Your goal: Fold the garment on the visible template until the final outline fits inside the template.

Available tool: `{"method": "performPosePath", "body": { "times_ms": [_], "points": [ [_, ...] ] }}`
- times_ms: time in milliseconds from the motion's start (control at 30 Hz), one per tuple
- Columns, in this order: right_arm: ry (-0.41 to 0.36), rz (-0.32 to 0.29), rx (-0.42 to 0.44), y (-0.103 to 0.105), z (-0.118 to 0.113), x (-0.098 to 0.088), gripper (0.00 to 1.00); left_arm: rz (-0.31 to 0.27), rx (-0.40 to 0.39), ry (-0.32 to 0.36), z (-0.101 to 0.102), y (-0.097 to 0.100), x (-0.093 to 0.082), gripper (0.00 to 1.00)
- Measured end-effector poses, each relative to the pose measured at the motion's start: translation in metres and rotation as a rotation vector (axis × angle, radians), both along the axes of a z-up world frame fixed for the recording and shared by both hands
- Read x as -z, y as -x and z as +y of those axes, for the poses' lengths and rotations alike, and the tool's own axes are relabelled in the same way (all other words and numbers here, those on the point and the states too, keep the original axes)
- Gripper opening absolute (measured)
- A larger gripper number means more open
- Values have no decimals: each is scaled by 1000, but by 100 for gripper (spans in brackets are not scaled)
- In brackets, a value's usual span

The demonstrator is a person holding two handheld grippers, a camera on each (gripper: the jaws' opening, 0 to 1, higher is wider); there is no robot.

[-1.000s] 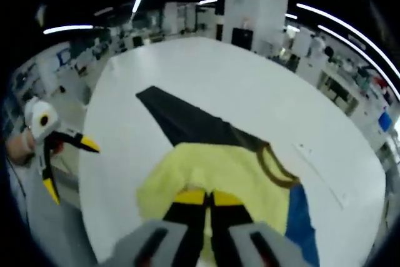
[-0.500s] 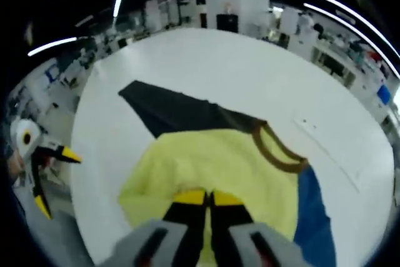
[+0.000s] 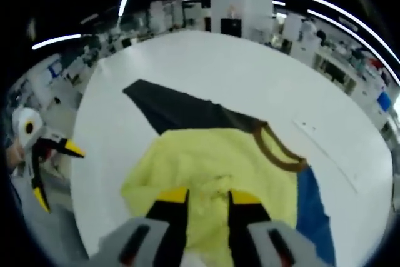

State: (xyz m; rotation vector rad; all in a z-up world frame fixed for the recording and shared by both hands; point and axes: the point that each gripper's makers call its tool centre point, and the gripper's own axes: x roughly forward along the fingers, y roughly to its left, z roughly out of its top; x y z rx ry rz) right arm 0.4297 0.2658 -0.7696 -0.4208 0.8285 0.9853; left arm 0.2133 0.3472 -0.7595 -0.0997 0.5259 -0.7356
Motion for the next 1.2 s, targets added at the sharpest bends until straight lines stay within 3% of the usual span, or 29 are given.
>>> {"method": "performPosePath", "body": {
  "times_ms": [367, 500, 767, 1200],
  "points": [
    [-43, 6, 24, 19, -21, 6, 61, -4, 36, -2, -12, -2, -1, 84],
    [-87, -36, 66, 21, -31, 0, 88, -6, 51, -2, -15, -3, -2, 84],
    [-153, -24, 137, 33, -54, -6, 99, -9, 85, -7, -19, -9, -3, 84],
    [-219, -23, 223, 63, -99, -8, 99, -10, 133, -15, -34, -10, -2, 84]
  ]
}}
